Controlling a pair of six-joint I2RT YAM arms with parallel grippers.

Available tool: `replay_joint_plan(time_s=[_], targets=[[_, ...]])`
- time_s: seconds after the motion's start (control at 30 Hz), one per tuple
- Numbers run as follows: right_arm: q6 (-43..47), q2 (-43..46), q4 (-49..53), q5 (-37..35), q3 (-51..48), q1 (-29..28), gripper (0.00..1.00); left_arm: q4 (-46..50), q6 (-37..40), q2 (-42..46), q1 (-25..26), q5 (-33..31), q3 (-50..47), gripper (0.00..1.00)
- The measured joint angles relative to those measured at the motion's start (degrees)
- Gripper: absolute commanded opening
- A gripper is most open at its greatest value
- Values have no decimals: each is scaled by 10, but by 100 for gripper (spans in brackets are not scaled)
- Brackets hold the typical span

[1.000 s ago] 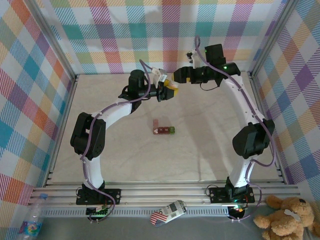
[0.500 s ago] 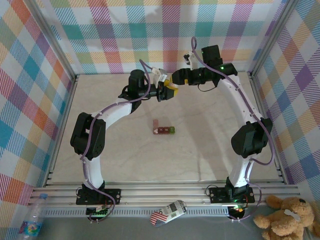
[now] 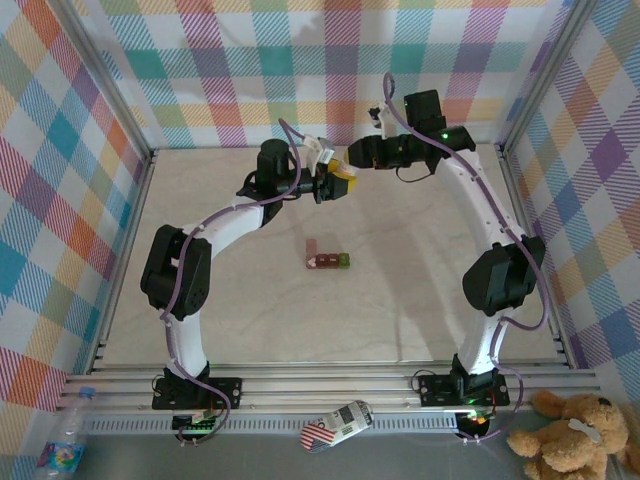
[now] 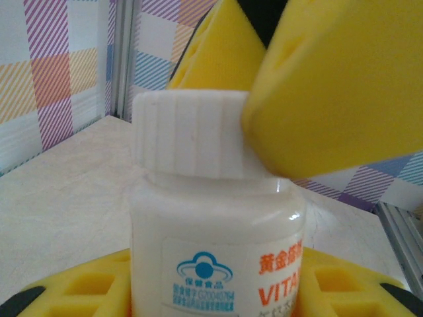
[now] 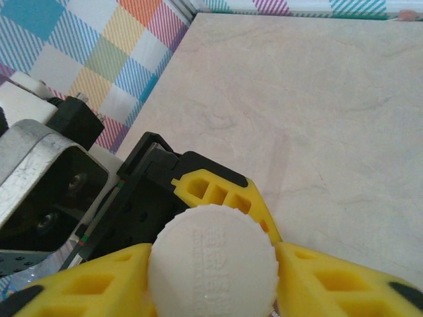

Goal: Sort the pills into containers

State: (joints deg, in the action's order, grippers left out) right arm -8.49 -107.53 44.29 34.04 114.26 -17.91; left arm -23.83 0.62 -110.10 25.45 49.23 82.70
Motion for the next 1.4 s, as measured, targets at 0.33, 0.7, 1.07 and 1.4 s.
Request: replay_joint_plan(time_s=[0.33, 0.7, 1.07, 1.4], targets=[[-88, 40, -100, -31, -106, -3, 32, 33, 12, 0, 17, -48, -3, 0], [-274, 76, -200, -236, -222, -49, 33, 49, 109, 0, 87, -323, -38, 0], [-333, 76, -261, -271, -229, -54, 58, -9, 77, 0, 97, -414, -42, 0], [-337, 174, -280, -205, -309, -3, 81, -62, 53, 0, 76, -359, -42, 0]])
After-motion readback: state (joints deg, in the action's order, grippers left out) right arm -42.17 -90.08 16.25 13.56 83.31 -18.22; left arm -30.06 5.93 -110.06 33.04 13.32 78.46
